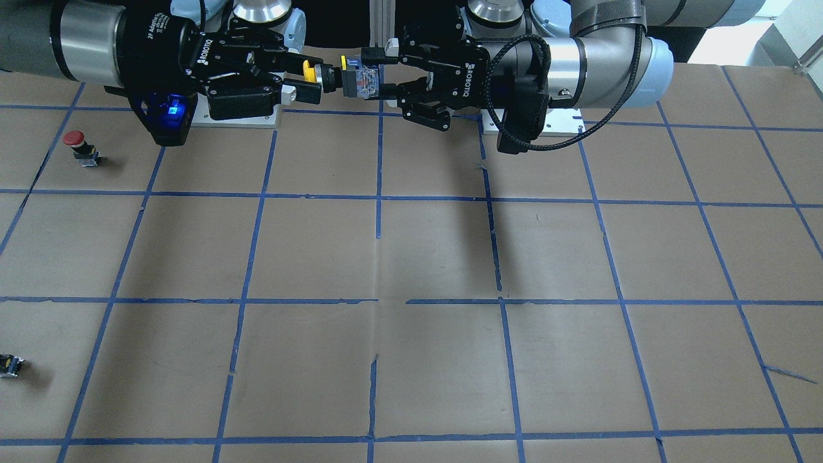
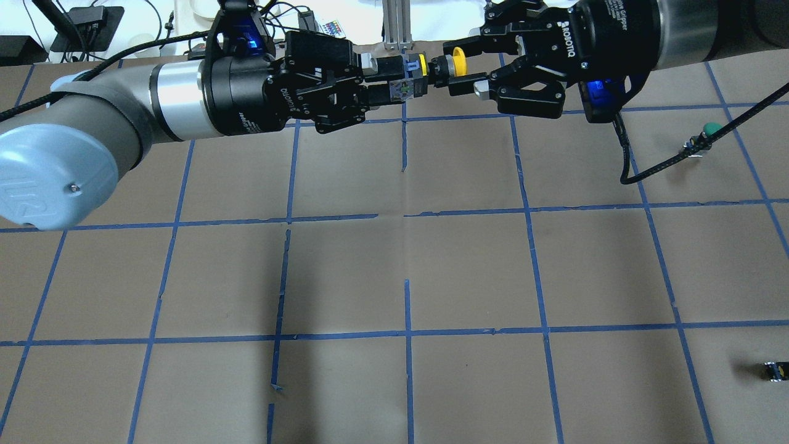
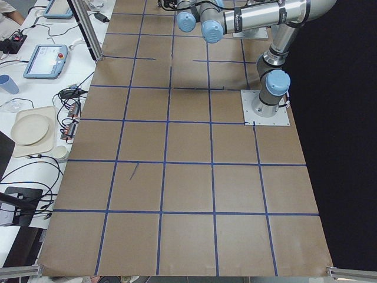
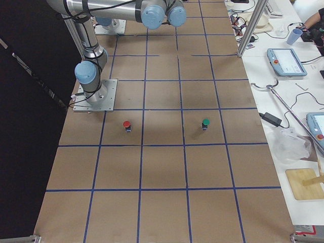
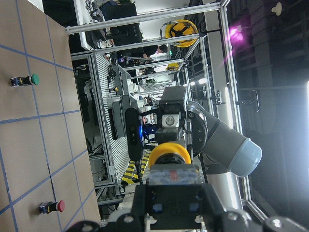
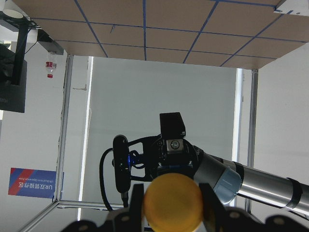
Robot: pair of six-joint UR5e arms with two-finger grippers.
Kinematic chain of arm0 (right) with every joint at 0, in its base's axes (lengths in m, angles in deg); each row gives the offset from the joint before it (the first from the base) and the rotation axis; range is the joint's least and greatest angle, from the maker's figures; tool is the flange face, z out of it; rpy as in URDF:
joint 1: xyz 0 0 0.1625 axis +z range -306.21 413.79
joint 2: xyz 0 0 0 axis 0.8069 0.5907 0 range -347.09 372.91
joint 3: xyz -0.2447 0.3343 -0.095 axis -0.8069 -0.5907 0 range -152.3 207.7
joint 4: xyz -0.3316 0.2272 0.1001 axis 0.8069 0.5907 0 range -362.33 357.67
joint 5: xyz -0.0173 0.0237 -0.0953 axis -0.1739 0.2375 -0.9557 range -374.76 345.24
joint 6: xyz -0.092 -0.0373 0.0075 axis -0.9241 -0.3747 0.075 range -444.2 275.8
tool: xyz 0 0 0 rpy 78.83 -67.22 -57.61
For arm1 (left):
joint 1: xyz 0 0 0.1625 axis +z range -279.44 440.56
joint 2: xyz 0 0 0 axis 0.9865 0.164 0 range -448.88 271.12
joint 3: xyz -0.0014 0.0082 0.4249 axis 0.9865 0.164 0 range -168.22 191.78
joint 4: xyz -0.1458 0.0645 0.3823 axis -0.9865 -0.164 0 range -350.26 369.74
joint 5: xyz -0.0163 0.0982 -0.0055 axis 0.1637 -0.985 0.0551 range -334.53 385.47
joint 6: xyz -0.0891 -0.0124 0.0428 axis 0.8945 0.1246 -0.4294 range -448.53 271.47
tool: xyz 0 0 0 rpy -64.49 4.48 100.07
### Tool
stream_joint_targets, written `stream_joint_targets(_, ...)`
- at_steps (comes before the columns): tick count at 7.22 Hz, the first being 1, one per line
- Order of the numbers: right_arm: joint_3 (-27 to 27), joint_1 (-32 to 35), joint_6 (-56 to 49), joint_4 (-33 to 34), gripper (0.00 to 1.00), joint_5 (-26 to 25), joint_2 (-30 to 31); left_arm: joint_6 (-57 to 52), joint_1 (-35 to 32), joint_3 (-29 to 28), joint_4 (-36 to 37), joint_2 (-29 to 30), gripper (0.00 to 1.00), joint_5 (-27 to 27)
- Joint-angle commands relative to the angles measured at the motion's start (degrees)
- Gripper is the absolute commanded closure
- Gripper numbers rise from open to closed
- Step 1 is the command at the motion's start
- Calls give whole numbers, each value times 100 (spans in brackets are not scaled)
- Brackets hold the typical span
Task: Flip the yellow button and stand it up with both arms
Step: 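Hold the button still with the left gripper while the right gripper approaches the yellow cap, then close the right gripper on the button and open the left gripper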
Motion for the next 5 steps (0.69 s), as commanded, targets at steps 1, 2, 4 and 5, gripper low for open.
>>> stream_joint_targets(1,-8,-1,0,0,92,-7,-8,182,7,22,89,-9,1,-39)
stream_joint_targets(2,-8,-18,17,0,92,-15,-8,228,7,-4,89,-1,1,-39)
stream_joint_targets(4,-95,-193,79,44,92,-50,-8,978,103,-83,620,-18,1,-187)
stream_joint_targets(5,-130,-464,79,253,92,-251,10,1749,208,-161,1521,17,1,-1137)
